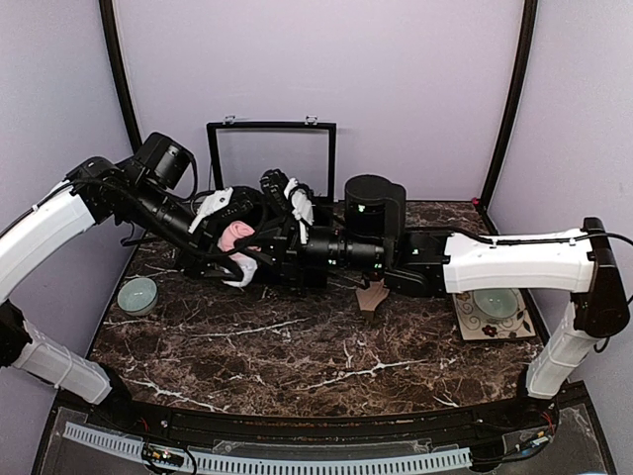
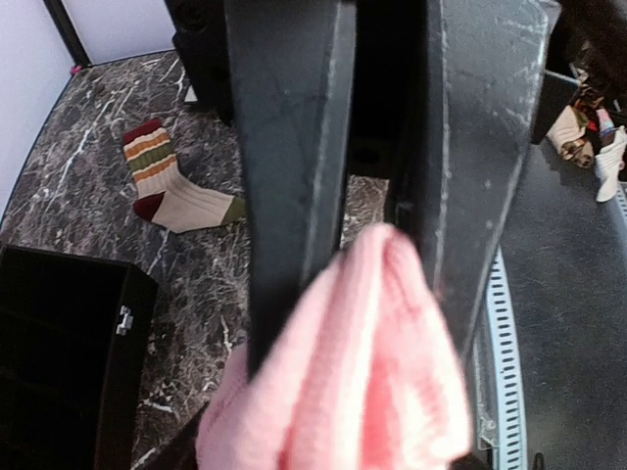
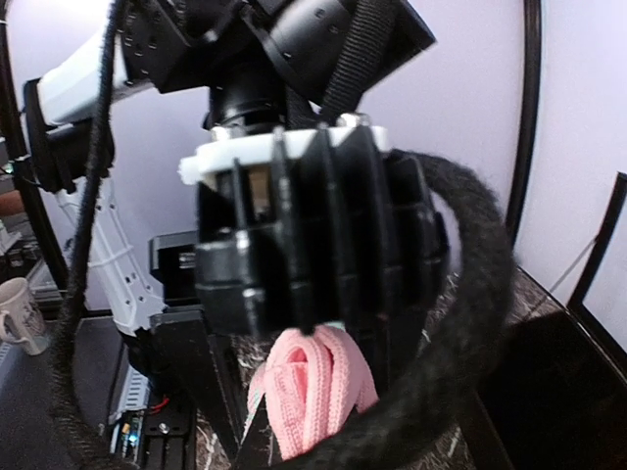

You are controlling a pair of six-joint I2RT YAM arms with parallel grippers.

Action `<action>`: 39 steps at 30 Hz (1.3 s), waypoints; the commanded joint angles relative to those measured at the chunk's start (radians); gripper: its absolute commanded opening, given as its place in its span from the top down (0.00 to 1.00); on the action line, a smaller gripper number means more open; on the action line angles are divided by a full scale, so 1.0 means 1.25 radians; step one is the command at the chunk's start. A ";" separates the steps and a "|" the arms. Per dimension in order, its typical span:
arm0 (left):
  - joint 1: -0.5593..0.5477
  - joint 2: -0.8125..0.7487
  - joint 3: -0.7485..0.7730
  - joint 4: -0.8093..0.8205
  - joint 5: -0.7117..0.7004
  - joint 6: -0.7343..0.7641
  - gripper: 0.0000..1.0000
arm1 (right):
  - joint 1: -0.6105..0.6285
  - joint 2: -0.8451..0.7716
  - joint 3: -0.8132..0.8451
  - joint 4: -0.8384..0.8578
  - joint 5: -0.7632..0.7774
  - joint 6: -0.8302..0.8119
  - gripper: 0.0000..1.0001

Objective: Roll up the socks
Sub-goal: Adjust the sock.

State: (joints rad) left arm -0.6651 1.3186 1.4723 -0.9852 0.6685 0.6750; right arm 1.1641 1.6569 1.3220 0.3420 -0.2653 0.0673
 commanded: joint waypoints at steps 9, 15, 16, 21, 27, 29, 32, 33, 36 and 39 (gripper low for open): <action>-0.006 -0.078 -0.100 0.183 -0.217 -0.006 0.41 | 0.056 0.080 0.092 -0.047 0.464 -0.022 1.00; -0.006 -0.101 -0.114 0.165 -0.244 0.024 0.39 | 0.088 0.099 0.094 -0.041 0.547 -0.085 1.00; -0.005 -0.112 -0.120 0.156 -0.245 0.039 0.38 | 0.088 0.096 0.083 -0.036 0.557 -0.091 1.00; -0.005 -0.135 -0.138 0.100 -0.207 0.066 0.35 | 0.086 0.094 0.070 -0.039 0.613 -0.074 1.00; -0.006 -0.129 -0.124 0.099 -0.170 0.046 0.35 | 0.086 0.104 0.071 -0.023 0.590 -0.022 1.00; -0.005 -0.129 -0.126 0.104 -0.169 0.047 0.34 | 0.085 0.099 0.064 -0.016 0.576 -0.006 1.00; -0.006 -0.126 -0.138 0.147 -0.186 0.025 0.34 | 0.085 0.101 0.066 -0.005 0.559 0.033 1.00; -0.006 -0.122 -0.139 0.162 -0.186 0.013 0.35 | 0.085 0.104 0.068 0.001 0.552 0.049 1.00; -0.008 -0.103 -0.146 0.213 -0.212 -0.026 0.35 | 0.085 0.115 0.063 0.047 0.499 0.092 1.00; -0.008 -0.079 -0.154 0.261 -0.293 -0.035 0.35 | 0.086 0.125 0.066 0.070 0.451 0.125 1.00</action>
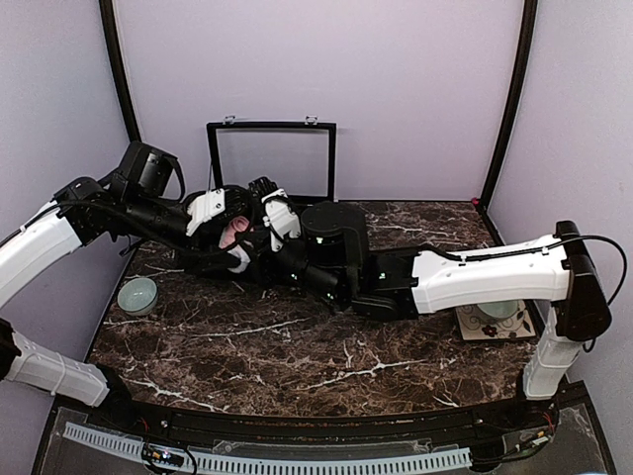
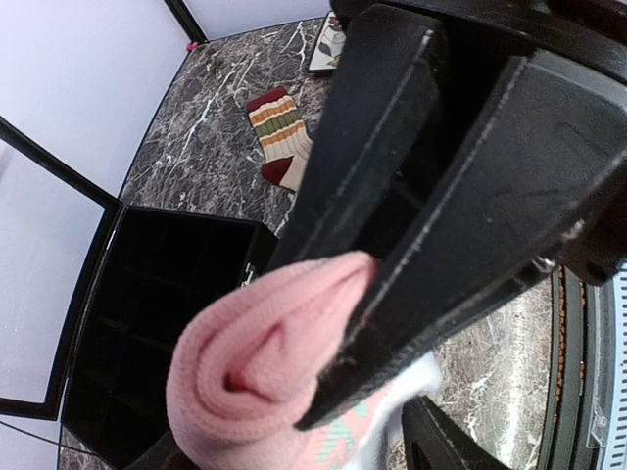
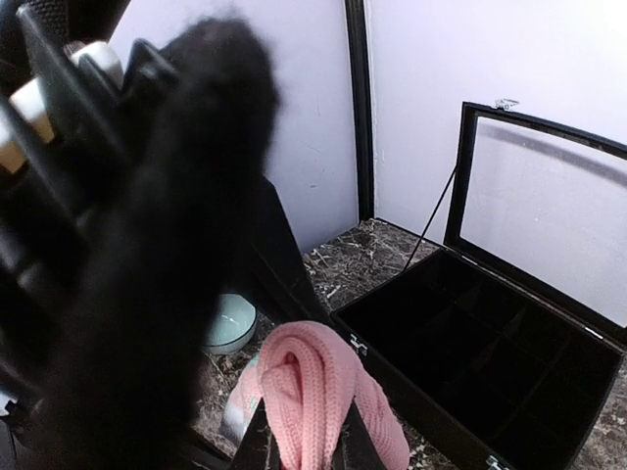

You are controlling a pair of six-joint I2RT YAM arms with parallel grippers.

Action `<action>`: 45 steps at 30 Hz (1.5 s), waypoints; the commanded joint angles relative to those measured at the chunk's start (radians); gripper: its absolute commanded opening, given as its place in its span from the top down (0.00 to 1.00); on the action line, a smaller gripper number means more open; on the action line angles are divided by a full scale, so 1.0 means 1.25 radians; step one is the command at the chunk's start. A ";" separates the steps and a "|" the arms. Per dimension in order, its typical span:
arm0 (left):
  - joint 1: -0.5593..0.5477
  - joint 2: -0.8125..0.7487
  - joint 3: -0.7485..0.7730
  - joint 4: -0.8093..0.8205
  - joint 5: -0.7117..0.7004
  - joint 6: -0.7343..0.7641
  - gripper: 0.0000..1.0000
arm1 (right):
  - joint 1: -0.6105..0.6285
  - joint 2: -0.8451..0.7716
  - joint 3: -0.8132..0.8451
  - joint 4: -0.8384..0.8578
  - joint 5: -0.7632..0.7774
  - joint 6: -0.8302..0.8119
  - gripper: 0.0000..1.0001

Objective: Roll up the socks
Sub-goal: Adjust the sock.

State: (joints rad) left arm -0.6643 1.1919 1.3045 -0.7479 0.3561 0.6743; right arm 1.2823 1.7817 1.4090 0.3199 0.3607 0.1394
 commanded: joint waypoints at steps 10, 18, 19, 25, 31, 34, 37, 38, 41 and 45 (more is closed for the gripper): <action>-0.015 0.020 -0.041 0.141 -0.143 -0.017 0.34 | -0.023 0.034 -0.014 0.100 -0.114 0.134 1.00; -0.034 -0.005 -0.029 0.072 -0.119 0.030 0.32 | -0.054 0.038 -0.053 0.086 -0.123 0.126 1.00; -0.035 -0.011 -0.029 0.052 -0.105 0.036 0.31 | -0.062 0.031 -0.068 0.091 -0.122 0.125 1.00; -0.032 -0.060 -0.043 -0.046 -0.032 0.057 0.23 | -0.106 0.001 -0.116 0.069 -0.119 0.076 1.00; -0.032 -0.044 -0.072 0.046 -0.075 0.005 0.25 | -0.108 0.000 -0.103 0.078 -0.142 0.082 1.00; -0.032 -0.015 -0.063 0.089 -0.103 -0.005 0.29 | -0.109 0.010 -0.092 0.108 -0.182 0.113 1.00; -0.032 0.003 -0.061 0.116 -0.118 0.012 0.32 | -0.108 0.020 -0.085 0.134 -0.232 0.152 1.00; -0.032 0.007 -0.059 0.112 -0.112 0.015 0.32 | -0.108 0.020 -0.089 0.151 -0.248 0.164 1.00; -0.033 0.021 -0.046 0.080 -0.080 0.024 0.31 | -0.107 0.019 -0.110 0.213 -0.286 0.186 1.00; -0.032 0.036 -0.042 0.054 -0.078 0.028 0.32 | -0.107 0.023 -0.113 0.241 -0.329 0.190 1.00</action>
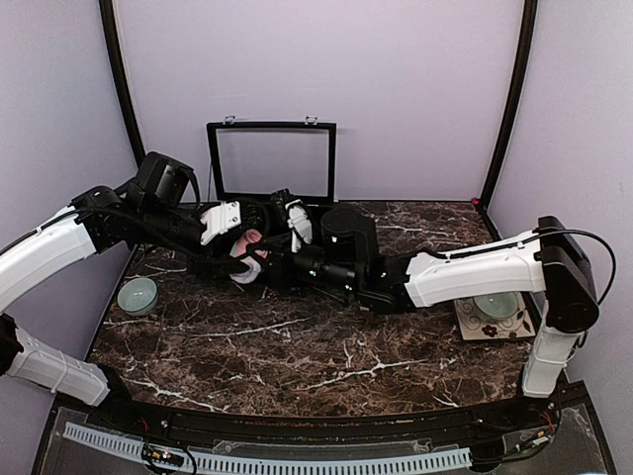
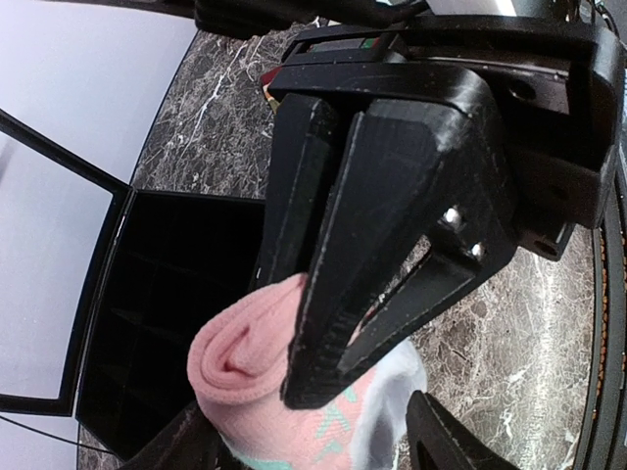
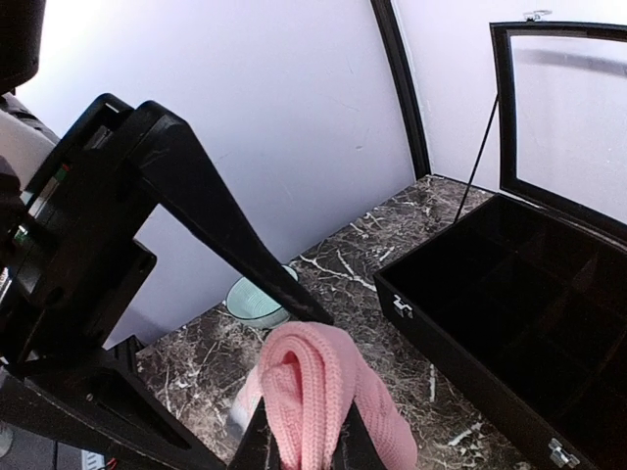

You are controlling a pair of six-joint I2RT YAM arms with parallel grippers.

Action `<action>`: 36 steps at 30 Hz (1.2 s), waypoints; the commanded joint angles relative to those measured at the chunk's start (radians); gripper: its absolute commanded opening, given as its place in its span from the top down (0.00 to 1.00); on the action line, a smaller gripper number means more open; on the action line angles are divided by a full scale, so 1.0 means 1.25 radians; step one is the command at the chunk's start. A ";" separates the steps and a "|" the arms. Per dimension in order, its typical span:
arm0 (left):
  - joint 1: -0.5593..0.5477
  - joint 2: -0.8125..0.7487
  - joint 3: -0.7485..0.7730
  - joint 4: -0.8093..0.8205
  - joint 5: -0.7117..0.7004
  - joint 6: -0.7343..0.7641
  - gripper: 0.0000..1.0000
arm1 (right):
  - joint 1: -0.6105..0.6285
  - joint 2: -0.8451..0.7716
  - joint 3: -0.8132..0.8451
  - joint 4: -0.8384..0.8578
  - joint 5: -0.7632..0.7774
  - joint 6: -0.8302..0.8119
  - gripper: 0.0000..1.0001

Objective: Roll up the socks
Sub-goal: Adjust the sock.

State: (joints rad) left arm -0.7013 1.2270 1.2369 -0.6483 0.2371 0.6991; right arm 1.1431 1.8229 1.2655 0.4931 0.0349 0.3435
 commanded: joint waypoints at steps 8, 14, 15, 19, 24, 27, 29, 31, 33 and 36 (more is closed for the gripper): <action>-0.002 0.010 0.011 0.019 -0.005 -0.027 0.55 | 0.020 0.007 0.023 0.098 -0.107 0.018 1.00; -0.003 0.022 -0.008 0.010 -0.001 -0.034 0.59 | 0.021 -0.001 -0.004 0.175 -0.184 0.032 1.00; -0.002 0.021 -0.011 0.010 0.002 -0.037 0.57 | 0.020 -0.001 -0.006 0.188 -0.205 0.036 1.00; -0.002 0.025 -0.008 0.006 0.010 -0.048 0.45 | 0.020 0.010 -0.001 0.200 -0.256 0.044 1.00; -0.001 0.034 0.009 -0.029 0.049 -0.046 0.57 | 0.020 0.017 0.001 0.219 -0.278 0.053 1.00; 0.002 0.037 0.008 -0.043 0.054 -0.039 0.95 | 0.021 0.015 0.000 0.220 -0.283 0.053 1.00; 0.012 0.036 0.008 -0.047 0.053 -0.044 1.00 | 0.020 0.012 -0.004 0.217 -0.280 0.053 1.00; 0.019 0.028 0.002 -0.045 0.053 -0.045 1.00 | 0.015 0.002 -0.015 0.224 -0.272 0.055 1.00; 0.020 0.017 -0.004 -0.042 0.052 -0.046 1.00 | 0.008 -0.013 -0.037 0.246 -0.269 0.064 0.98; 0.023 0.004 -0.003 -0.050 0.072 -0.050 1.00 | -0.001 -0.028 -0.050 0.261 -0.277 0.073 0.71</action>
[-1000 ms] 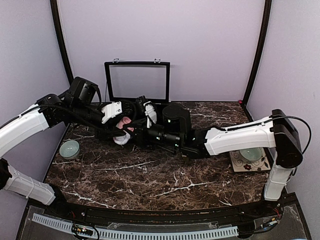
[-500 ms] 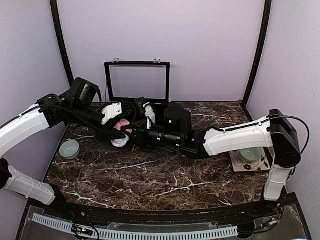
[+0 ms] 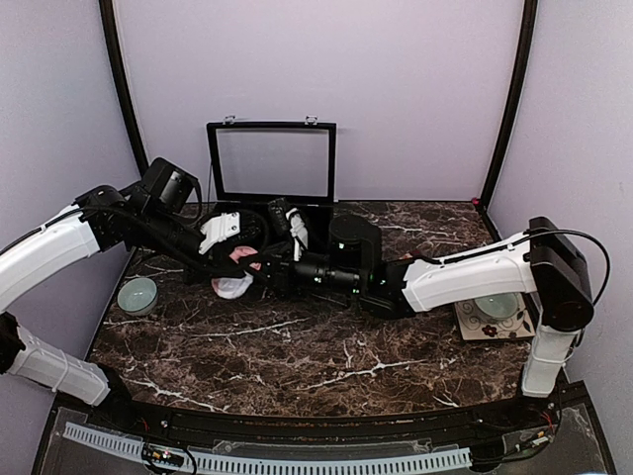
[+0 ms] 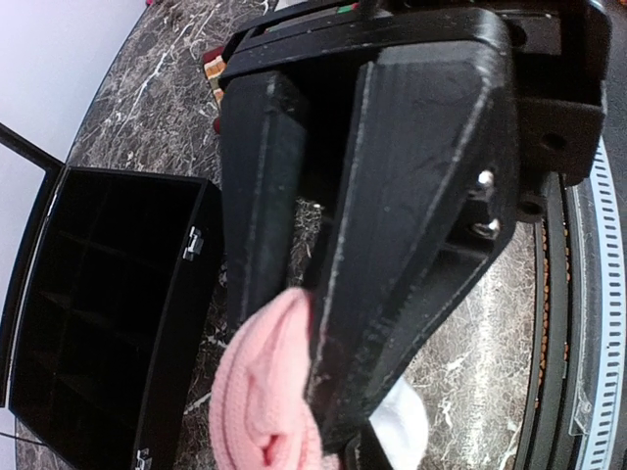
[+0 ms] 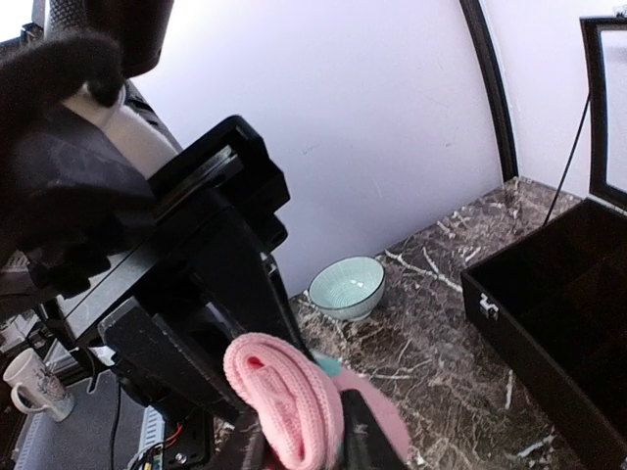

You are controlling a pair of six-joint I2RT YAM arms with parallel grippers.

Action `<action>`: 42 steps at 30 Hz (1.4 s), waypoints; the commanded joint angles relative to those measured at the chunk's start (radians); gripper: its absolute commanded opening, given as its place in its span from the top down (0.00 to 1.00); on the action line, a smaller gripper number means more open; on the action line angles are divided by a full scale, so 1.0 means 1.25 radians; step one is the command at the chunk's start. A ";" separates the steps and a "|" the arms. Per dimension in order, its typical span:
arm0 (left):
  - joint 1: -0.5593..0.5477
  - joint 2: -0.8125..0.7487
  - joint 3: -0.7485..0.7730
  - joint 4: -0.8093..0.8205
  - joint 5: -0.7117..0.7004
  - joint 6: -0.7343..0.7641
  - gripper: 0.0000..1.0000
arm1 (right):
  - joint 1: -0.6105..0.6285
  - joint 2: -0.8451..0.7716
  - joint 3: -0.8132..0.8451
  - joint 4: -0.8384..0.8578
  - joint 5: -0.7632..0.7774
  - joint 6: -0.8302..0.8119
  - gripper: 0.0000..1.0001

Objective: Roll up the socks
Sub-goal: Adjust the sock, then place the sock in the storage box.

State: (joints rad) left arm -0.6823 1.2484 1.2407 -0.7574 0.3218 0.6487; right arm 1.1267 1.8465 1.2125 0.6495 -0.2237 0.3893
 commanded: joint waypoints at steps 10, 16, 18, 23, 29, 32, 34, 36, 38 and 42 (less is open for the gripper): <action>0.191 0.075 0.048 0.235 -0.089 -0.070 1.00 | -0.045 -0.145 -0.081 0.063 0.055 -0.045 0.32; 0.361 0.249 0.161 0.430 -0.039 -0.142 1.00 | -0.065 -0.195 -0.119 -0.009 0.176 -0.149 0.47; 0.372 0.300 0.172 0.496 -0.041 -0.137 1.00 | -0.065 -0.196 -0.134 -0.014 0.189 -0.163 0.49; 0.400 0.419 0.199 0.638 -0.027 -0.168 1.00 | -0.066 -0.182 -0.165 -0.002 0.194 -0.182 0.51; 0.441 0.577 0.313 0.661 0.049 -0.221 1.00 | -0.067 -0.166 -0.183 0.005 0.196 -0.180 0.53; 0.442 0.623 0.330 0.687 0.055 -0.211 1.00 | -0.073 -0.164 -0.196 0.011 0.198 -0.161 0.54; 0.443 0.646 0.326 0.715 0.057 -0.206 1.00 | -0.077 -0.165 -0.202 0.014 0.197 -0.149 0.55; 0.444 0.667 0.327 0.739 0.054 -0.203 1.00 | -0.083 -0.165 -0.206 0.015 0.193 -0.140 0.56; 0.444 0.687 0.328 0.761 0.053 -0.203 1.00 | -0.090 -0.166 -0.207 0.015 0.185 -0.131 0.57; 0.445 0.722 0.345 0.777 0.064 -0.202 1.00 | -0.101 -0.165 -0.203 0.015 0.169 -0.114 0.58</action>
State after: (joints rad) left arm -0.1234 2.1342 1.6241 0.1379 0.3698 0.4038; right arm 1.0176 1.6291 0.9611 0.6296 -0.0006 0.2142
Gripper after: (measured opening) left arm 0.158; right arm 0.426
